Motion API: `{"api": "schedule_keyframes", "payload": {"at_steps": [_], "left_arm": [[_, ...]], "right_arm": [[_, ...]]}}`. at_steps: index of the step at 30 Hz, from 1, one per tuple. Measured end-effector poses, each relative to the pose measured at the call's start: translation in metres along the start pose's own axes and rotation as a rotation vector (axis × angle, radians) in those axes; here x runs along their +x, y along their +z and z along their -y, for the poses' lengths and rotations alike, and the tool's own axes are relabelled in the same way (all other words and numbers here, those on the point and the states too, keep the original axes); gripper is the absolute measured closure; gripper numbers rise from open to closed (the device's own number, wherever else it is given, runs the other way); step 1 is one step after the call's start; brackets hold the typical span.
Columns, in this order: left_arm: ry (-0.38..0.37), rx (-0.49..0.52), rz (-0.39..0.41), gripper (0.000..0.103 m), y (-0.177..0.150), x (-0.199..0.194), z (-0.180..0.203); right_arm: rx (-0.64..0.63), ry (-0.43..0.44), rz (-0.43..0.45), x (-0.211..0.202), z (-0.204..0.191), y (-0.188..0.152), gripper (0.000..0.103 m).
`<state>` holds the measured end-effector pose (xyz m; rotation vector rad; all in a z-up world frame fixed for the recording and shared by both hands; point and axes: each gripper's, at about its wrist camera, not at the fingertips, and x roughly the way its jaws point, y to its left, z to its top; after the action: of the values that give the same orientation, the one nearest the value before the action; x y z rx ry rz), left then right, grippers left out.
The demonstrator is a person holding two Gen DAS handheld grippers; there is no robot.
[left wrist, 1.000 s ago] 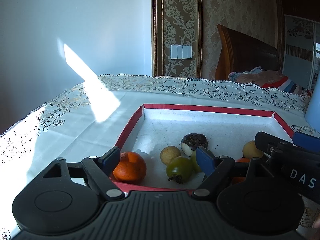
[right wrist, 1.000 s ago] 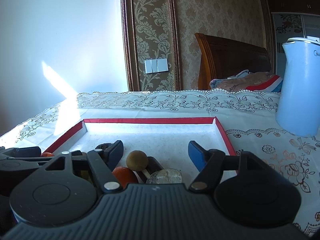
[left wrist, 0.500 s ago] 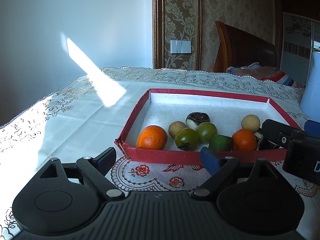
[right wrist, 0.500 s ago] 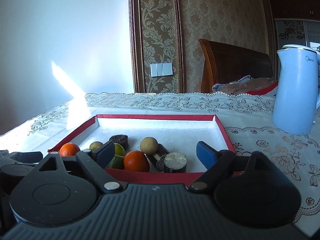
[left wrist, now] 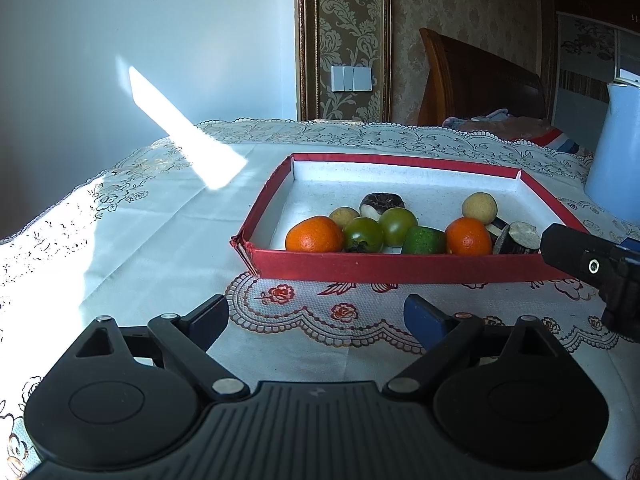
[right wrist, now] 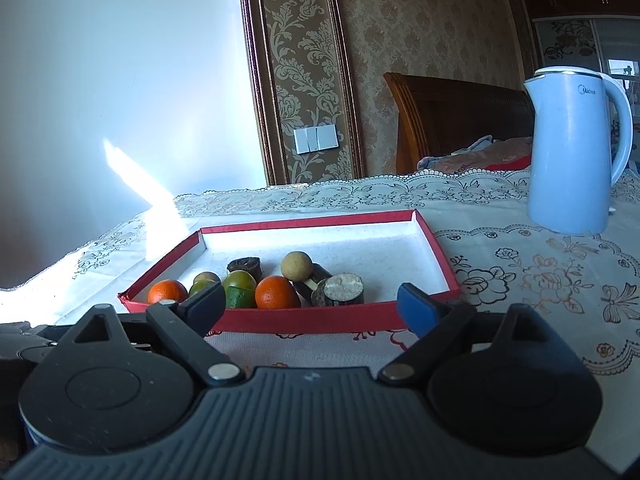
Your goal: Organize fruits
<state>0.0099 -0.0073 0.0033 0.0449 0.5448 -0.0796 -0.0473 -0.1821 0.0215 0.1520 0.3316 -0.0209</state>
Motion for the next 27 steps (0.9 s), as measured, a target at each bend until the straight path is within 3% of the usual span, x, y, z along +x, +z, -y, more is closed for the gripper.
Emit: {"api": "schedule_keyframes", "payload": {"at_steps": [4, 27], "left_arm": [[0.010, 0.002, 0.005, 0.003, 0.000, -0.002, 0.002], [0.032, 0.031, 0.000, 0.003, 0.007, 0.008, 0.007]], "right_arm": [[0.005, -0.005, 0.000, -0.002, 0.003, -0.002, 0.010], [0.029, -0.028, -0.076, 0.014, 0.010, -0.010, 0.010]]}}
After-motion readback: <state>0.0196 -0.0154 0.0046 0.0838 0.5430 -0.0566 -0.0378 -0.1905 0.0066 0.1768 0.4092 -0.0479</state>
